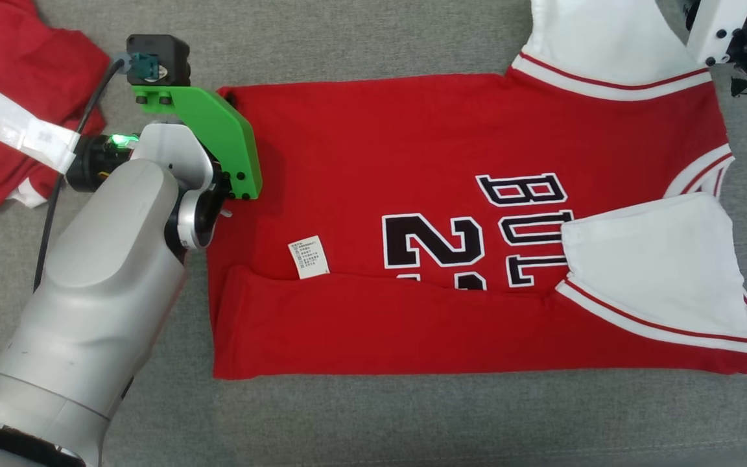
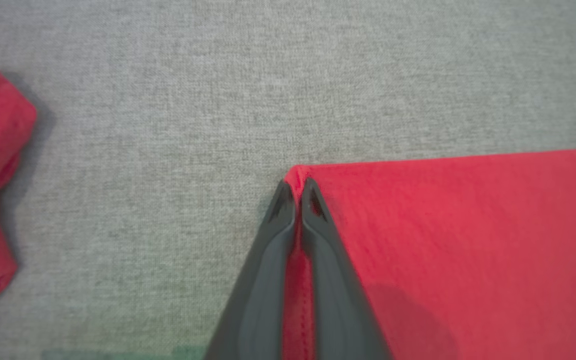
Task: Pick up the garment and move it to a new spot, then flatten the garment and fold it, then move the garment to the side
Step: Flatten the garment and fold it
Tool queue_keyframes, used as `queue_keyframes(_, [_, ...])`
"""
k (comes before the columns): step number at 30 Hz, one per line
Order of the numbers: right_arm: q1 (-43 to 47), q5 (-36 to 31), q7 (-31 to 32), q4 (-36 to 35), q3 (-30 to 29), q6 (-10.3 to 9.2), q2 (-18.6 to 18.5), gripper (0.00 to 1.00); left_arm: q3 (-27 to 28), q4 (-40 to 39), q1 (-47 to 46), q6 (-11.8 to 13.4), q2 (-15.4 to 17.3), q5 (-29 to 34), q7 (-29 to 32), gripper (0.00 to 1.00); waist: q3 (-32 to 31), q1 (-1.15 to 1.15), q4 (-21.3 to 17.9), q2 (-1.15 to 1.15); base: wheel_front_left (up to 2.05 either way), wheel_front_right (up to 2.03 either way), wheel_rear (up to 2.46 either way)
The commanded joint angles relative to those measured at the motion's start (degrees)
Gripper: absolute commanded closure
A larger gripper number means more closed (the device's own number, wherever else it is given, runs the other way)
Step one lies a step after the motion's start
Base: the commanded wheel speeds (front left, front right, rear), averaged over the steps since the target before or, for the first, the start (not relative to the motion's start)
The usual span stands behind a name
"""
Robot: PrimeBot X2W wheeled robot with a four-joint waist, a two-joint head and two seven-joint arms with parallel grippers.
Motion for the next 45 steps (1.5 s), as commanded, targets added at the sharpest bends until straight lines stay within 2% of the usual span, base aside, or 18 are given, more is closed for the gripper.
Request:
queue_keyframes(1, [-0.83,0.24,-0.08,1.2,0.19,-0.04,-0.2,0.0,-1.33,0.91,1.57,-0.54,-1.17,-0.52,0.6,1.0,1.93,0.0,2.37,0.0,0.0,0.0,0.0])
queue_keyframes(13, [-1.68,2.88,0.88,7.89,5.91,-0.03,-1.97,0.0,-1.95,2.03,1.66,-2.11,-3.71,-0.99,-2.09,1.0,3.36,0.0,5.11,0.0,0.0,0.0,0.0])
queue_keyframes(14, [-1.67,3.05,1.01,8.26,6.38,-0.04,-2.24,0.31,-1.94,2.19,1.6,-2.2,-3.84,-1.05,-2.24,1.0,3.39,0.0,5.13,0.0,0.0,0.0,0.0])
queue_keyframes(15, [-1.63,3.41,1.09,8.66,6.85,-0.04,-2.45,0.75,-1.93,2.38,1.51,-2.34,-3.91,-1.03,-2.62,1.0,3.4,0.0,5.14,0.0,0.0,0.0,0.0])
queue_keyframes(16, [-1.6,3.54,0.73,8.78,7.07,-0.04,-2.7,1.0,-1.73,2.43,1.44,-2.51,-4.02,-1.13,-3.15,1.0,3.4,0.0,5.14,0.0,0.0,0.0,0.0])
queue_keyframes(22, [-2.73,3.19,-2.56,10.04,7.61,-0.07,-3.83,1.0,-0.92,3.48,0.27,-2.35,-4.24,-0.35,-7.0,1.0,3.34,0.0,4.74,0.0,0.0,0.0,0.0])
queue_keyframes(27, [-3.86,2.36,-9.03,10.27,6.71,-0.07,-3.48,1.0,0.31,4.16,-0.8,-2.21,-3.97,1.04,-13.64,1.0,2.27,0.0,4.21,0.0,0.0,0.0,0.0])
queue_keyframes(32, [-1.54,4.19,-13.71,9.08,7.97,-0.07,-3.04,1.0,1.52,4.55,-0.52,-3.48,-3.52,1.51,-20.32,1.0,-0.42,0.0,3.5,0.0,0.0,0.0,0.0])
queue_keyframes(37, [3.49,7.91,-17.26,4.65,11.25,-0.06,-4.03,1.0,1.09,4.2,2.24,-5.09,-2.7,2.13,-24.84,1.0,-3.72,0.0,2.56,0.0,0.0,0.0,0.0])
queue_keyframes(45, [16.18,13.16,-21.89,-7.09,15.96,-0.06,-8.6,1.0,0.14,2.36,9.3,-7.3,-0.75,1.99,-30.07,1.0,-8.4,0.0,0.6,0.0,0.0,0.0,0.0])
